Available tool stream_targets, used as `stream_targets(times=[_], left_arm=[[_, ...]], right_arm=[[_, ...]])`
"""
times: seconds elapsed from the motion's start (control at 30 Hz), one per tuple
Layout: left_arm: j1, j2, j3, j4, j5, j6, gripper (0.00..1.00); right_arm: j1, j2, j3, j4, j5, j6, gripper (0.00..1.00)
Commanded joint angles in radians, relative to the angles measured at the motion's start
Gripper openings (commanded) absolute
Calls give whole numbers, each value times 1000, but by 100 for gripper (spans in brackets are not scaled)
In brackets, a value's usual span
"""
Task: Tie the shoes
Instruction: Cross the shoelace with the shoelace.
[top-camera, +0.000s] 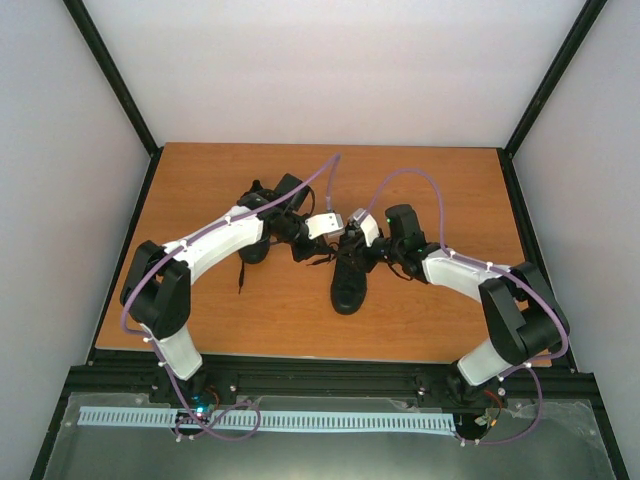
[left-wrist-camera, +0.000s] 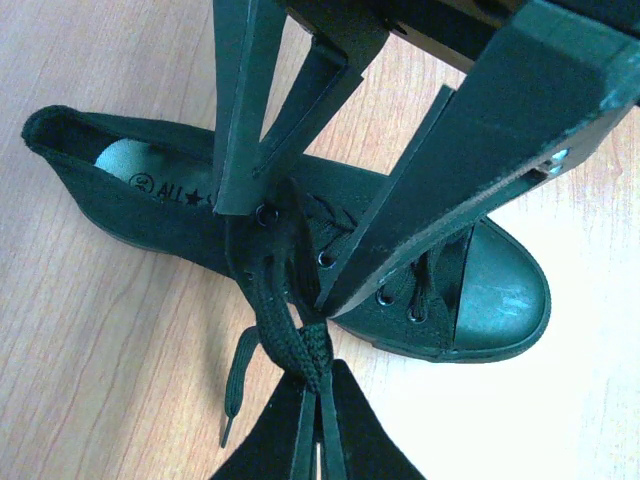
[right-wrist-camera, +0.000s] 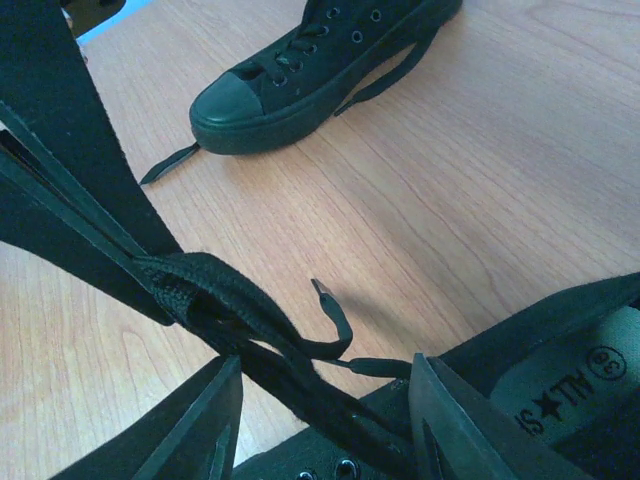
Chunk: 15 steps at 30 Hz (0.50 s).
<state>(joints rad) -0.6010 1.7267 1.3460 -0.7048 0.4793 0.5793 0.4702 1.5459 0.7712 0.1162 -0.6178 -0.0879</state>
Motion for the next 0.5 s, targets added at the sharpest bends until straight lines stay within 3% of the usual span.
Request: stream_targets(times=[0.0, 0.4, 0.47], left_arm=[[6, -19, 44, -7, 18, -6, 1], [7, -12, 53, -7, 31, -19, 1], [7, -8, 59, -8, 40, -23, 1]], right_arm=[[5, 1, 4, 14, -4, -40, 48], [8, 41, 15, 37, -34, -12, 45], [14, 52, 21, 43, -25, 1, 41]])
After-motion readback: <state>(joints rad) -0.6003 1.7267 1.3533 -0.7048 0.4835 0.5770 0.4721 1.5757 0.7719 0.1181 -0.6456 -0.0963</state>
